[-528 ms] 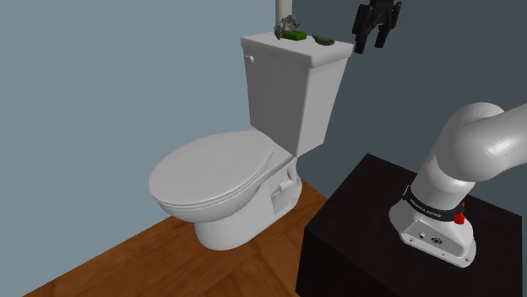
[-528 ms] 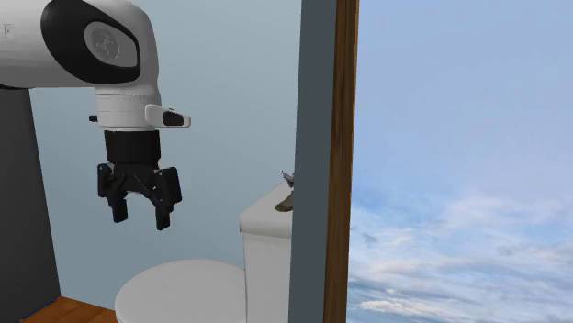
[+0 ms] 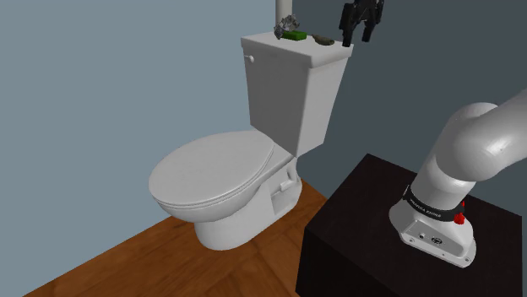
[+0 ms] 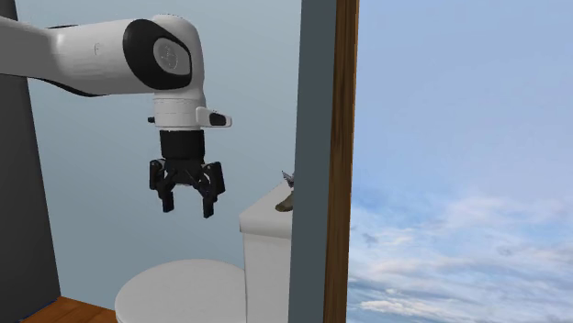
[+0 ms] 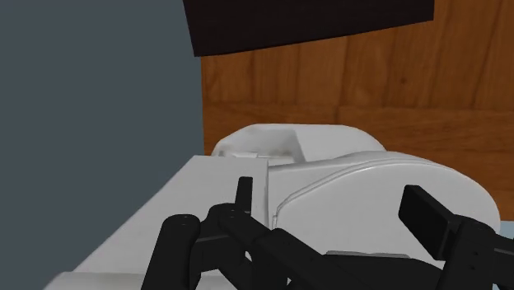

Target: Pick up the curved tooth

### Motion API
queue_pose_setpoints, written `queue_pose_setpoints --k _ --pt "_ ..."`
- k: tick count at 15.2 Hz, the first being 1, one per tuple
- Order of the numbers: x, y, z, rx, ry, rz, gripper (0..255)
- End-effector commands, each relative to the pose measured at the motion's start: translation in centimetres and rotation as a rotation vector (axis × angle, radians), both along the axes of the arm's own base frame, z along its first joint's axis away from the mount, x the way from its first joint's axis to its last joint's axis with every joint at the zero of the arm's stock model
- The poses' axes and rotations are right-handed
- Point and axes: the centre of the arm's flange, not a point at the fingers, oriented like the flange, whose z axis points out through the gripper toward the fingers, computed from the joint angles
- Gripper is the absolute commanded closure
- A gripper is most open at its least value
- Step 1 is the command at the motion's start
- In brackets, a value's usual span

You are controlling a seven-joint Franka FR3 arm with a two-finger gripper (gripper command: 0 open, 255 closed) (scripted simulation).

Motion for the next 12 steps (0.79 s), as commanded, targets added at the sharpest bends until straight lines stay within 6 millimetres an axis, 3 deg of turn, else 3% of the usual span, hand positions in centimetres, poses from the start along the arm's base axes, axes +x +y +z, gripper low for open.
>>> queue_pose_setpoints --k 1,12 --pt "2.1 -1.4 0.1 -0.006 0.001 -0.003 0" --pt "13.3 -10.5 0.2 -0.036 0.012 -0.021 0"
